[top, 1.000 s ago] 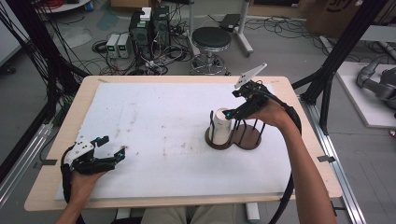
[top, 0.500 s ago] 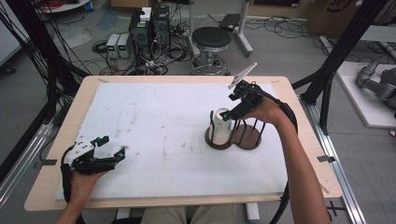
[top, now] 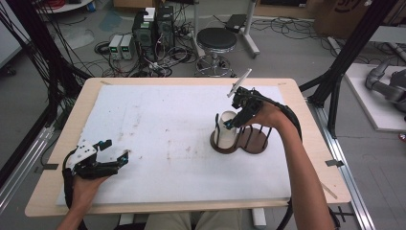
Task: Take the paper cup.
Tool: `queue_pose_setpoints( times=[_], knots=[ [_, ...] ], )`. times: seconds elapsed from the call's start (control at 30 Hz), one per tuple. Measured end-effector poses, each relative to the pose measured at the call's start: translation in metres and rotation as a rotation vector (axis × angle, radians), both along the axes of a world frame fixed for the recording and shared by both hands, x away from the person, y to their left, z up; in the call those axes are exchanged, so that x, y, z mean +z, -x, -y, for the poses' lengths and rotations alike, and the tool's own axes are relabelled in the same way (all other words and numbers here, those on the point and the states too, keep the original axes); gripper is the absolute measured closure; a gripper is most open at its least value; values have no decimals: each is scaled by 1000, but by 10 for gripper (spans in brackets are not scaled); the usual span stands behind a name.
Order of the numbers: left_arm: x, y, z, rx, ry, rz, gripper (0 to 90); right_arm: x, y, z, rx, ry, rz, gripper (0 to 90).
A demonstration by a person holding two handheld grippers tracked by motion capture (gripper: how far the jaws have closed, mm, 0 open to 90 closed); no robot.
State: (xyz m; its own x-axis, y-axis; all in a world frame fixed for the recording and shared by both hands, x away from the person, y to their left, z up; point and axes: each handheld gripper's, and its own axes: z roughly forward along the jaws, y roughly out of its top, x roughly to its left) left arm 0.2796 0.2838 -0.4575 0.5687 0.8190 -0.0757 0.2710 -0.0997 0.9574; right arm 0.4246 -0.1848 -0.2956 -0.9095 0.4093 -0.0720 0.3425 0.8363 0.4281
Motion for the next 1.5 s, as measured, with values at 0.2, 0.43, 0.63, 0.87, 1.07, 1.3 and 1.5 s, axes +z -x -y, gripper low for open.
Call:
queue_pose_setpoints(
  times=[0.2,0.43,0.63,0.87,1.07,1.3,1.5],
  knots=[
    [0,0,0,1,1,-2,136,-3,-1,-4,5,17,-11,166],
    [0,0,0,1,1,-1,136,-8,-3,-10,16,48,-23,234],
    [0,0,0,3,2,-3,136,-9,-3,-12,17,73,-21,343],
    [0,0,0,2,0,-2,136,-8,-3,-12,15,73,-22,350],
    [0,0,0,4,2,-6,136,-8,-3,-11,17,70,-25,351],
    [0,-1,0,4,2,-7,136,-7,-2,-11,20,64,-25,353],
    [0,-1,0,4,1,-7,136,-4,-2,-9,16,52,-21,356]
  ],
)
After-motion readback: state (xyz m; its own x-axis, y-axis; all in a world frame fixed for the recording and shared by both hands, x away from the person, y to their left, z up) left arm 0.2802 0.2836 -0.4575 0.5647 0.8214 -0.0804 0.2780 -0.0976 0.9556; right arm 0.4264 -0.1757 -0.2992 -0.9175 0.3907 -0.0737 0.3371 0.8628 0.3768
